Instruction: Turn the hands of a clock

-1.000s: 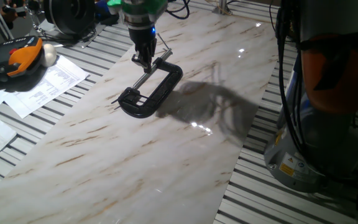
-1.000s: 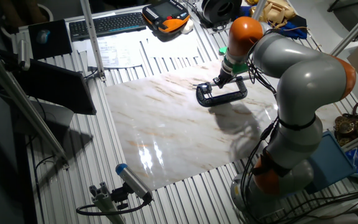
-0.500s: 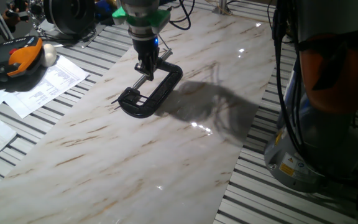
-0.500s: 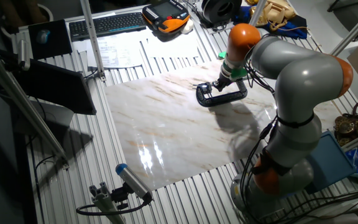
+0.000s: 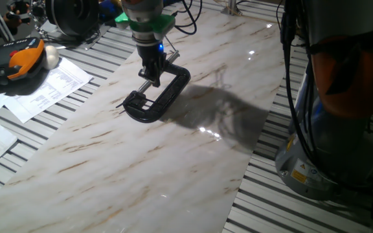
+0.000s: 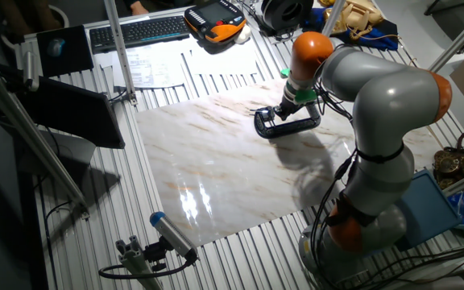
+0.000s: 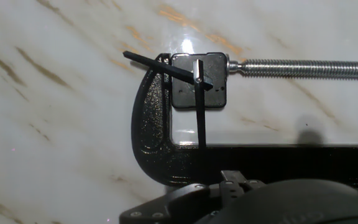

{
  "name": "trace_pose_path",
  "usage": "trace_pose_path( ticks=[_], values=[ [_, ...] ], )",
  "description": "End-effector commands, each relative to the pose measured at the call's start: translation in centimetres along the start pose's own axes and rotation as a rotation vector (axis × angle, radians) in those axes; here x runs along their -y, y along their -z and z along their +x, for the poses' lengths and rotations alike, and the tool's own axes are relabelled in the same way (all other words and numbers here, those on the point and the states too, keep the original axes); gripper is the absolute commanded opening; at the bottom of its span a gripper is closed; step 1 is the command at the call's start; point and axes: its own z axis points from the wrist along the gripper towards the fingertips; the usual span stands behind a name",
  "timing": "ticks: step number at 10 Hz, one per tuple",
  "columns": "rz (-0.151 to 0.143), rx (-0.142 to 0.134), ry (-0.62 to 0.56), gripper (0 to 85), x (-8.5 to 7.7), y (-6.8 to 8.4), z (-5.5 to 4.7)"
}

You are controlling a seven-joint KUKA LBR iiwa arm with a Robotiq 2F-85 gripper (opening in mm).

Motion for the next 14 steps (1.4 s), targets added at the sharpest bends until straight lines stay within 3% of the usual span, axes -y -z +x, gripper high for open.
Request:
trace_pose_path(
  ticks=[1,7,9,11,12,14],
  values=[
    [-0.001,0.006,0.007,0.0,0.01,-0.3,0.08],
    [0.004,0.02,0.022,0.0,0.54,-0.76,0.24],
    [-0.036,0.01,0.026,0.0,0.54,-0.76,0.24],
    [-0.051,-0.011,0.019,0.0,0.54,-0.76,0.24],
    [-0.024,0.012,0.013,0.0,0.54,-0.76,0.24],
    [-0.01,0.011,0.027,0.0,0.54,-0.76,0.24]
  ],
)
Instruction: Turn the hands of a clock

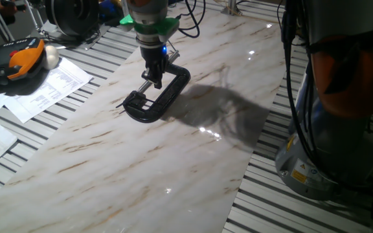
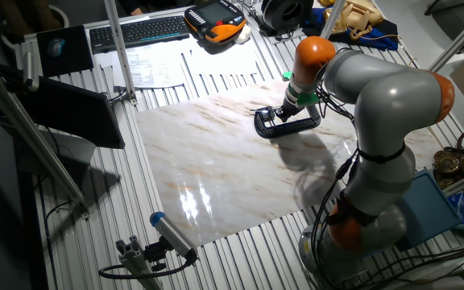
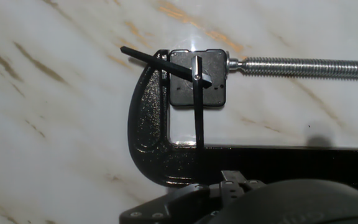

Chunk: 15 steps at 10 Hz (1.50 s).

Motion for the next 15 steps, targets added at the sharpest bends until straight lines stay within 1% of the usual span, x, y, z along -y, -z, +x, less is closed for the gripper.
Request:
trace_pose_path(
  ticks=[1,2,3,4,6,7,9,11,14,15],
  values=[
    [0.002,-0.002,0.009,0.0,0.0,0.0,0.0],
    [0.039,-0.004,0.043,0.0,0.0,0.0,0.0],
    [0.047,0.002,0.052,0.0,0.0,0.0,0.0],
    [0.044,0.016,0.048,0.0,0.0,0.0,0.0],
    [0.041,0.016,0.043,0.0,0.0,-0.1,0.0],
    [0.044,0.017,0.04,0.0,-0.1,-0.2,-0.1],
    [0.045,0.022,0.039,0.0,-0.1,-0.6,-0.4],
    [0.044,0.039,0.04,0.0,0.2,-2.0,-0.7],
    [0.039,0.045,0.036,0.0,0.2,-4.0,-0.9],
    [0.03,0.044,0.036,0.0,0.3,-4.5,-0.9]
  ],
)
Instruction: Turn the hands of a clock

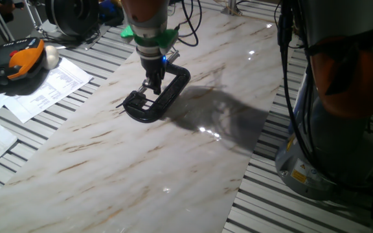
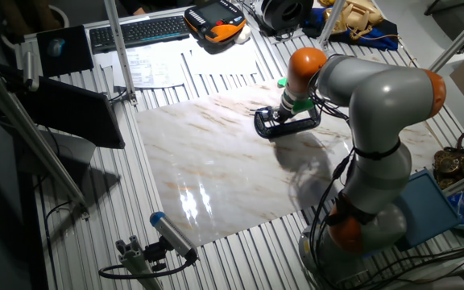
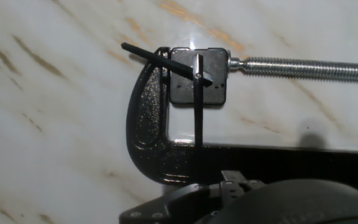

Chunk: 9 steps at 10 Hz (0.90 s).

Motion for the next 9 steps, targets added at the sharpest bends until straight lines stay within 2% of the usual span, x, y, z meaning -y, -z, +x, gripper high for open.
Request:
trace_pose_path(
  ticks=[1,7,9],
  values=[
    [-0.004,-0.001,0.001,0.0,0.14,-0.29,-0.03],
    [0.001,-0.001,-0.009,0.0,0.27,-0.65,-0.09],
    [-0.005,-0.007,-0.012,0.0,0.22,-0.72,-0.07]
  ],
)
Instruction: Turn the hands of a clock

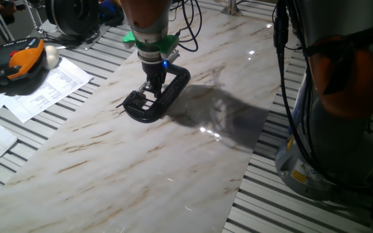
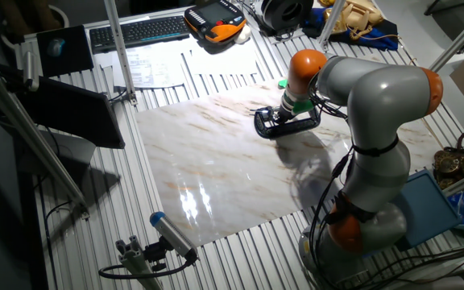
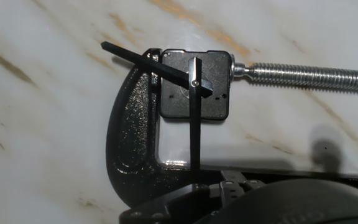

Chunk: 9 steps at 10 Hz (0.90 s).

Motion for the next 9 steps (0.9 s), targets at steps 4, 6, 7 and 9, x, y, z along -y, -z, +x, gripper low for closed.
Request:
trace_pose_path(
  ticks=[4,6,7,9],
  values=[
    [-0.005,-0.007,0.001,0.0,0.05,-0.07,-0.04],
    [-0.006,-0.008,0.002,0.0,0.04,-0.06,-0.1],
    [-0.005,-0.01,0.007,0.0,0.06,-0.06,-0.08],
    [-0.003,-0.014,0.012,0.0,0.12,-0.05,-0.12]
  ],
)
